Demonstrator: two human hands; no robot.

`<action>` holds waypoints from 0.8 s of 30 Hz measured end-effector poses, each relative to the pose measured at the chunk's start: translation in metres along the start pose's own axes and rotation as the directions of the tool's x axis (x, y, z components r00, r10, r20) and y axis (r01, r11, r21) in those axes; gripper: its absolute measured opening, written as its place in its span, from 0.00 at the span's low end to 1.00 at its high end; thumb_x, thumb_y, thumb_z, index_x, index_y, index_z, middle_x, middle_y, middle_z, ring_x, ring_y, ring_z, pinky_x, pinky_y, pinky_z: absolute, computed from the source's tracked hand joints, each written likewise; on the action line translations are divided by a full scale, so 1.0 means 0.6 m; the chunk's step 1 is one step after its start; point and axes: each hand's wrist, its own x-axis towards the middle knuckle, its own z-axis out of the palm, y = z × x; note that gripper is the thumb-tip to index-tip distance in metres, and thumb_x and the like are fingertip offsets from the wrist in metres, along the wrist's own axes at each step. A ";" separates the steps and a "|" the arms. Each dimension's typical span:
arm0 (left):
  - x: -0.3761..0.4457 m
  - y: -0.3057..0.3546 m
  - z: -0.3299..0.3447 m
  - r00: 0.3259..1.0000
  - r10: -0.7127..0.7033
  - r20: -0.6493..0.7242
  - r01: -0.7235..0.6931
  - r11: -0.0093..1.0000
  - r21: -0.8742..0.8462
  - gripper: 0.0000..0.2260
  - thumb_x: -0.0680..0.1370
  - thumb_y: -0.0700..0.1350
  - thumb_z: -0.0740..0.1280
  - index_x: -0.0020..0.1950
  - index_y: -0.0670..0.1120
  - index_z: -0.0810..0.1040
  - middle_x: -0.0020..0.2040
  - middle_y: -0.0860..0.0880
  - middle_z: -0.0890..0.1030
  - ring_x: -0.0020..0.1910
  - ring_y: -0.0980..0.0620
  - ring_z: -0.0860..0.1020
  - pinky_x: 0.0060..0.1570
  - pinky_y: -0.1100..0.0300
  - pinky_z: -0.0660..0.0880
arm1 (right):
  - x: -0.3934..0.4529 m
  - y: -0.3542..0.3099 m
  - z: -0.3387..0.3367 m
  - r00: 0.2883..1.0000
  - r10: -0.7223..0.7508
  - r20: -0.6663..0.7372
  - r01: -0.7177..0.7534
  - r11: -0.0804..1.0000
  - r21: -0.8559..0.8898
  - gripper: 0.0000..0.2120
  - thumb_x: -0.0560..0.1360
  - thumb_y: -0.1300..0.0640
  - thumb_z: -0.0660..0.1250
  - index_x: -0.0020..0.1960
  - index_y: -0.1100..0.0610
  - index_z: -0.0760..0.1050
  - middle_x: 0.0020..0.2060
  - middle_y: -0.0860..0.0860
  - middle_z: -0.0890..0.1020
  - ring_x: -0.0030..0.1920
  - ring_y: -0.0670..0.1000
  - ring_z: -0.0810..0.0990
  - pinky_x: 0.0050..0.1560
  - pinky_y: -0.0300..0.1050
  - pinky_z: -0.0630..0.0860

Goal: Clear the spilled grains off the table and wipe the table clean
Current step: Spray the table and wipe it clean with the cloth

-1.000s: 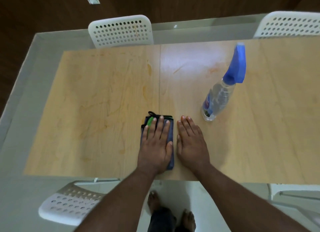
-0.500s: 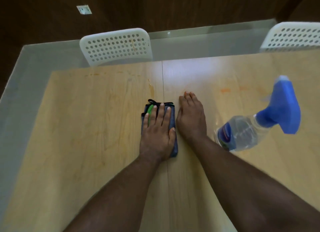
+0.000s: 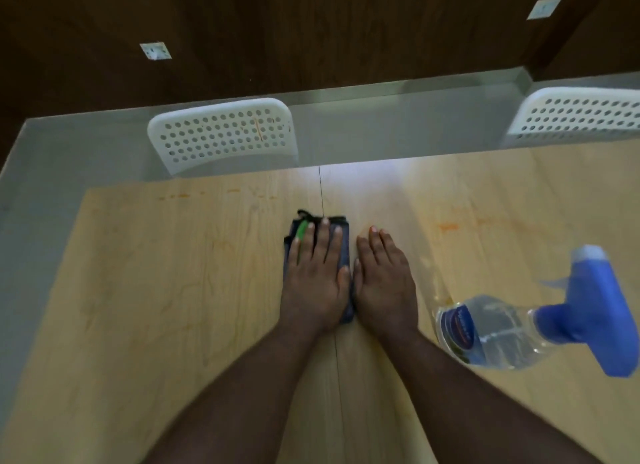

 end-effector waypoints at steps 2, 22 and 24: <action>-0.039 -0.003 0.003 0.999 0.020 0.031 -0.020 1.000 0.001 0.31 0.85 0.57 0.43 0.86 0.49 0.37 0.86 0.48 0.37 0.85 0.47 0.37 0.83 0.44 0.45 | 0.002 0.001 -0.002 1.000 0.007 0.016 -0.007 1.000 0.007 0.28 0.87 0.45 0.44 0.86 0.51 0.51 0.86 0.50 0.50 0.85 0.49 0.44 0.83 0.55 0.53; 0.031 -0.016 -0.008 1.000 -0.006 0.020 0.007 1.000 -0.030 0.32 0.86 0.57 0.46 0.86 0.48 0.40 0.86 0.47 0.39 0.85 0.47 0.38 0.83 0.45 0.43 | 0.009 0.003 0.009 1.000 -0.006 -0.001 0.006 0.999 -0.049 0.29 0.87 0.44 0.47 0.86 0.50 0.53 0.86 0.52 0.52 0.85 0.50 0.45 0.83 0.55 0.51; 0.005 -0.025 -0.006 0.999 0.028 0.039 -0.028 1.000 -0.001 0.32 0.86 0.58 0.46 0.86 0.49 0.39 0.86 0.48 0.38 0.85 0.48 0.37 0.83 0.46 0.42 | 0.009 0.001 0.010 1.000 -0.008 0.000 0.008 0.998 -0.068 0.29 0.87 0.44 0.46 0.86 0.50 0.53 0.86 0.52 0.52 0.85 0.50 0.45 0.83 0.56 0.52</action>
